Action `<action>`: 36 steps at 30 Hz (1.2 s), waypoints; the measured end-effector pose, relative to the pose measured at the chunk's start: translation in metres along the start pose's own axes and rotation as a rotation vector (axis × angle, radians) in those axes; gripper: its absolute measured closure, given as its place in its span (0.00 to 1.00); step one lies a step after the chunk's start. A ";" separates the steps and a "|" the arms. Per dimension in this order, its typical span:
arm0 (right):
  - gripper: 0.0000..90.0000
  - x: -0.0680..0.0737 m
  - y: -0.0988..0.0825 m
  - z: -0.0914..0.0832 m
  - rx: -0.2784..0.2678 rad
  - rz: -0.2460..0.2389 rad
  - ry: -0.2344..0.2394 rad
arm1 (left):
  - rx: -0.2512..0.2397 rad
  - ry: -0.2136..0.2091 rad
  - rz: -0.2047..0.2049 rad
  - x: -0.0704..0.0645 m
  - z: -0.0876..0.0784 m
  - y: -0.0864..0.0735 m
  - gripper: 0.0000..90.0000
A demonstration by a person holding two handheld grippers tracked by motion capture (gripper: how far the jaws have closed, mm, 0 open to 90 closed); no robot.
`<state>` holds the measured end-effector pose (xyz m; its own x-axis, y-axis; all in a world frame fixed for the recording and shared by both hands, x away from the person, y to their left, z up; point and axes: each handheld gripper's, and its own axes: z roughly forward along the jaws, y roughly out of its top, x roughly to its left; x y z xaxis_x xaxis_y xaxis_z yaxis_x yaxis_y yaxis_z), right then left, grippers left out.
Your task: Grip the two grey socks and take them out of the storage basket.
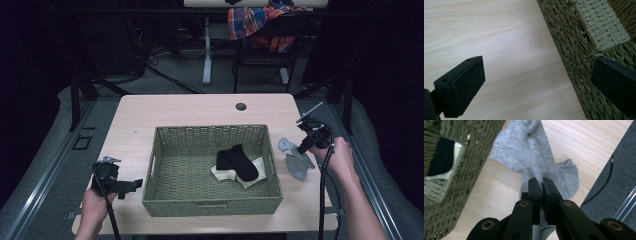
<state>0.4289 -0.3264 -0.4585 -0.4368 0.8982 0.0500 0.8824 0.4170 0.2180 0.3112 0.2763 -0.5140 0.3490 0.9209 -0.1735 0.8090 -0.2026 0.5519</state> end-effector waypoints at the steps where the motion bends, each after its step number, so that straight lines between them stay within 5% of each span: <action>1: 0.96 0.000 0.000 0.002 0.010 -0.001 -0.002 | -0.001 0.000 0.000 0.000 0.000 0.000 0.00; 13: 0.93 0.001 0.002 0.039 0.070 -0.017 0.028 | -0.006 0.000 0.000 0.000 0.001 0.000 0.00; 20: 0.84 -0.001 0.003 0.043 0.111 -0.049 0.048 | -0.006 0.000 0.000 0.000 0.001 0.000 0.00; 27: 0.47 0.002 -0.005 0.026 -0.010 -0.027 0.050 | -0.009 0.003 -0.002 0.000 0.000 0.000 0.00; 36: 0.16 0.005 -0.026 0.005 -0.141 -0.023 0.097 | -0.016 0.005 -0.005 -0.001 -0.001 0.000 0.00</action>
<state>0.4043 -0.3321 -0.4684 -0.4771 0.8684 0.1354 0.8418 0.4072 0.3544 0.3101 0.2760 -0.5130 0.3426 0.9235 -0.1727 0.8031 -0.1925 0.5640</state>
